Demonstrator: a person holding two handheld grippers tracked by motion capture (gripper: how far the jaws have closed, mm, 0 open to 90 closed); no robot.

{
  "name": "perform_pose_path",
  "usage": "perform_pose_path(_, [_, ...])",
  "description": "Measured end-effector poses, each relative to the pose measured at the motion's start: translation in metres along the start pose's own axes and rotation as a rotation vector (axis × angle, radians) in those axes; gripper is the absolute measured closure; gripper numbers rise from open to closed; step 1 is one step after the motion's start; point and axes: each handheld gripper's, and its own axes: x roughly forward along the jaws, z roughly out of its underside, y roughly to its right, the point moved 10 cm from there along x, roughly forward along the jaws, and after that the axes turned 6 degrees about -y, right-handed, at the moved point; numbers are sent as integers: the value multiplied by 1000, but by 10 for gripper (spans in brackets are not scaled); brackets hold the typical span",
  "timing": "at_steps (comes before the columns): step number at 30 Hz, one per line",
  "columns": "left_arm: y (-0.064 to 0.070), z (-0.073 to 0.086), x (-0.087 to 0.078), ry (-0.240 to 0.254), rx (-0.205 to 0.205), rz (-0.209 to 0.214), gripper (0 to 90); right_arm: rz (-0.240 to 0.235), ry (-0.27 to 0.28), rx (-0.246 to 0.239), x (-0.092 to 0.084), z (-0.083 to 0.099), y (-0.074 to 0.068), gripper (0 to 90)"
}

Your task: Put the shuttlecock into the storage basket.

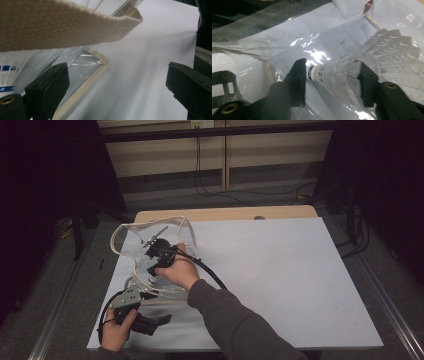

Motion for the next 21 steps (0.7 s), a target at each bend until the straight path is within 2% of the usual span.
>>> perform_pose_path(3, [0, 0, 0, -2, 2, 1, 50, -32, -17, -2, 1, 2, -3, 612])
perform_pose_path(6, [0, 0, 0, 1, 1, 0, 50, -33, -23, -11, 2, 3, -5, 591])
perform_pose_path(13, [0, 0, 0, 1, 1, -1, 50, -30, -4, -61, 0, 0, -9, 854])
perform_pose_path(16, [0, 0, 0, 0, 2, -1, 50, -32, -11, -77, 1, 1, -11, 832])
perform_pose_path(18, [0, 0, 0, -1, 3, -1, 50, -26, -16, -71, 1, 1, -11, 718])
perform_pose_path(20, [0, 0, 0, -3, 2, -2, 50, -23, -19, -72, 1, 2, -10, 694])
perform_pose_path(21, [-1, 0, 0, -1, 4, -3, 50, -23, -16, -68, 1, 1, -10, 652])
